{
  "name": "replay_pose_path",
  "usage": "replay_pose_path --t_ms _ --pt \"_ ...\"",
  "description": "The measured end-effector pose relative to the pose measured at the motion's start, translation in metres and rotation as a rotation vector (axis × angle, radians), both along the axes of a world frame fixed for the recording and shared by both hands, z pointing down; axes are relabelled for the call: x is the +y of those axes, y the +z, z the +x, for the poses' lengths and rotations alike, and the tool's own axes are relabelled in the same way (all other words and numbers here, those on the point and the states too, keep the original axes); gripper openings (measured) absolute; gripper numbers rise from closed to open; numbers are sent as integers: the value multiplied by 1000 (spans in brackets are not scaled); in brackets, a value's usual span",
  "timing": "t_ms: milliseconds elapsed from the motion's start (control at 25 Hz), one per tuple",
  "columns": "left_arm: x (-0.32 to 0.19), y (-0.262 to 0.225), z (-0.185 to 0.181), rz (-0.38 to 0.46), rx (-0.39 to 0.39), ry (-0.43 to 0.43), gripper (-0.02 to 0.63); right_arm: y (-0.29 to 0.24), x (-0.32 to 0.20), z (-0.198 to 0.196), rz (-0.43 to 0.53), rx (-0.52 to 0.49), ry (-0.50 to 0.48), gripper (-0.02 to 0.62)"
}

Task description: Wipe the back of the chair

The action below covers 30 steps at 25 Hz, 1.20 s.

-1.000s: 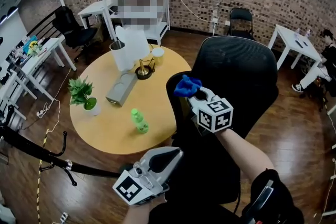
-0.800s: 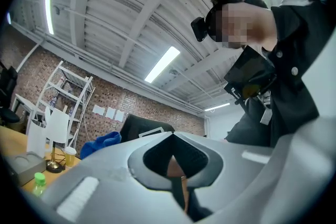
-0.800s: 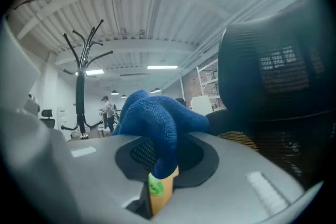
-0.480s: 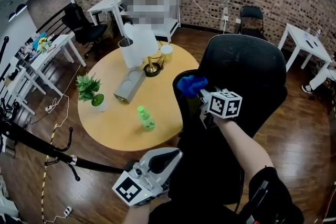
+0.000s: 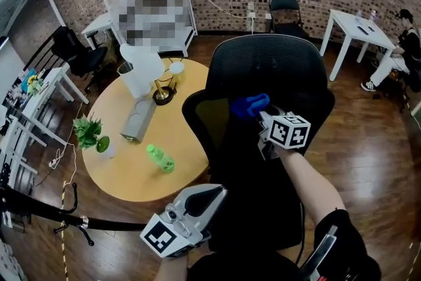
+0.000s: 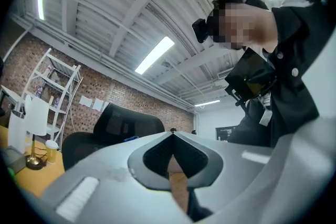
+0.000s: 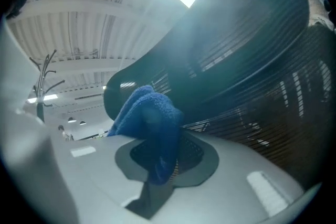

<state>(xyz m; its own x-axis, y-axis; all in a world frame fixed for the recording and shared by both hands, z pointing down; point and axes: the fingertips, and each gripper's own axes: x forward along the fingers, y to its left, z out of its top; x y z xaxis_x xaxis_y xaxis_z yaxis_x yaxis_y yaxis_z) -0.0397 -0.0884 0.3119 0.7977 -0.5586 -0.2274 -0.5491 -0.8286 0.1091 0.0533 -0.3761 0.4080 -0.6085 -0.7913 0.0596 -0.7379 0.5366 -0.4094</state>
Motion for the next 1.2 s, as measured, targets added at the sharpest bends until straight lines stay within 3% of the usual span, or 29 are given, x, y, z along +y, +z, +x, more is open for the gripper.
replay_pose_path --t_ms 680,960,1200 --pt "-10 5 91 -7 -15 240 2 5 15 250 15 -67 455 55" --pt "-8 8 110 -16 -5 288 2 17 35 312 -15 -72 590 55" --pt "-7 12 111 -32 20 300 2 46 63 356 -109 -39 701 55"
